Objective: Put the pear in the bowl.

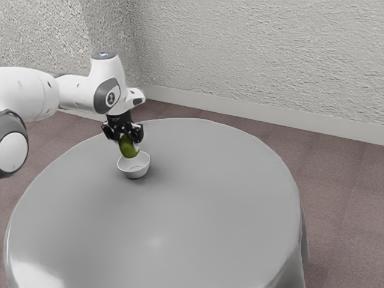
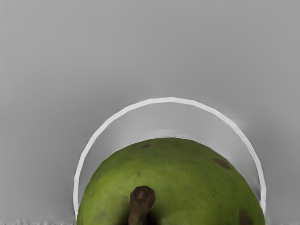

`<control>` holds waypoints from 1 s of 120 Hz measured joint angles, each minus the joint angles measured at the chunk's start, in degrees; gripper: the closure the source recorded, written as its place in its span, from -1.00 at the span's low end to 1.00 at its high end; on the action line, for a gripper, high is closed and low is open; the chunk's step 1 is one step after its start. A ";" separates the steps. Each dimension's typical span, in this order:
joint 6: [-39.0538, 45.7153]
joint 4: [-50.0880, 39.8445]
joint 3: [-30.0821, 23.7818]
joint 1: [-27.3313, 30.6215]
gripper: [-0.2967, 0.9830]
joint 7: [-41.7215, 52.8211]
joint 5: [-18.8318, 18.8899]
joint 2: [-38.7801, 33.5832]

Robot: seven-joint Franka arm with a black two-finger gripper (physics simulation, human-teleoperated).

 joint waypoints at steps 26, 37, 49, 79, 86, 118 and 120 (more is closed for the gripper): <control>-0.60 -0.50 0.19 0.18 -0.05 1.10 -1.57 0.07; -0.79 -0.60 0.20 0.17 -0.18 1.96 -2.37 0.08; -0.94 -0.66 0.24 0.17 -0.31 2.83 -2.86 0.07; -1.61 -3.53 0.20 -1.02 -0.47 4.83 -3.03 -6.80; -1.87 -5.84 0.12 -1.60 -0.48 5.79 -3.04 -11.22; -9.03 -9.56 -0.38 -2.31 -0.52 9.12 -2.29 -24.07; -9.53 -9.64 -0.41 -2.31 -0.52 9.27 -1.91 -24.59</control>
